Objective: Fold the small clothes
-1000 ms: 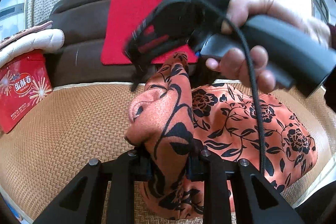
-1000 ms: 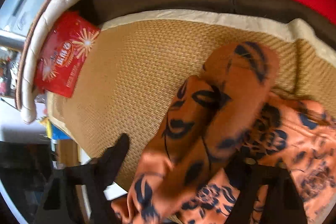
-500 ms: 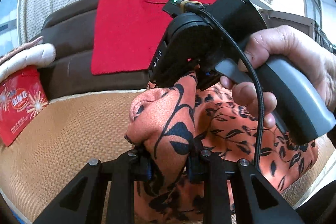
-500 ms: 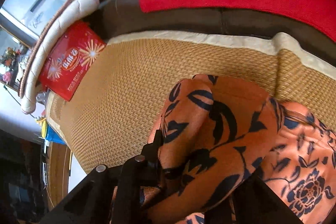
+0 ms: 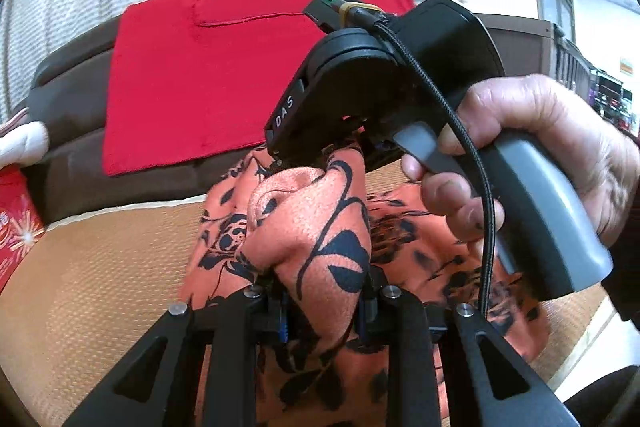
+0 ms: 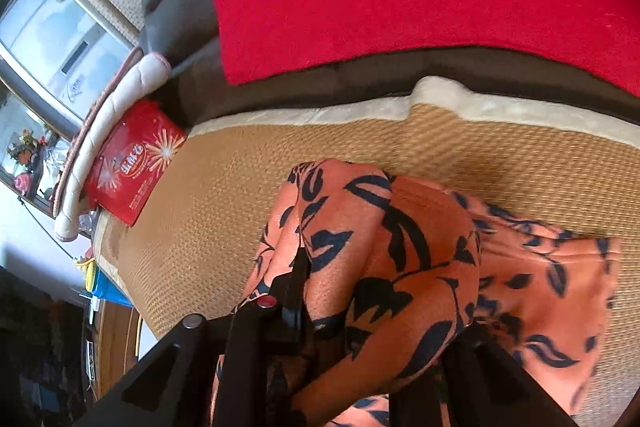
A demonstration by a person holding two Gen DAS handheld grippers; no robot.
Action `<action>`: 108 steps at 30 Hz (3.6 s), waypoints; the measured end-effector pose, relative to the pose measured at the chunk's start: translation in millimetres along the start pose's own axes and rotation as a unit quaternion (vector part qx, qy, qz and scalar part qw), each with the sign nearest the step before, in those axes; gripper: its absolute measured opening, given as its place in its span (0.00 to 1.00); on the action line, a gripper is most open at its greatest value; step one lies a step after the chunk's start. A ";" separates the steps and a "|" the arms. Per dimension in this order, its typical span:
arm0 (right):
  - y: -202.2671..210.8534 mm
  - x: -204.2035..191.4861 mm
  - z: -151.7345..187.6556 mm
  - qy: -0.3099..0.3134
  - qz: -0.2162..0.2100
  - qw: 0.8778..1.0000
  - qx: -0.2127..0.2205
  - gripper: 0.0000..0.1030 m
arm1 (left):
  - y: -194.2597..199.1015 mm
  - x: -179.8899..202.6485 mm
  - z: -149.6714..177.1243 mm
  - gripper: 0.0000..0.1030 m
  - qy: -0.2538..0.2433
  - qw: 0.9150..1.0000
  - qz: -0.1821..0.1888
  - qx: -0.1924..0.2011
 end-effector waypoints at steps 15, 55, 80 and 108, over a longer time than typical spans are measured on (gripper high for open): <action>76.4 88.1 47.8 -0.005 0.022 0.997 0.076 0.17 | -6.4 83.6 6.0 0.30 -0.051 0.993 0.102 -0.038; 149.8 137.0 190.4 -0.163 0.081 0.977 0.113 0.16 | -59.9 -5.5 17.7 0.49 -0.053 0.986 0.099 -0.126; 127.0 125.2 143.8 -0.186 0.104 0.977 0.029 0.28 | -56.9 -17.5 6.8 0.51 -0.057 0.990 0.017 -0.129; 111.9 119.1 105.8 -0.193 -0.074 0.974 0.090 0.85 | -105.6 -139.7 10.3 0.74 0.243 0.936 0.110 -0.231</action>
Point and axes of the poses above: each gripper's, at about its wrist camera, not at the fingertips, and y roughly against the way its jaws point, x to its right, z to its underside, the point moved 4 cm from there along -y, roughly the way its jaws point, and after that the axes turned 8 degrees about y, right-handed, at the moved point
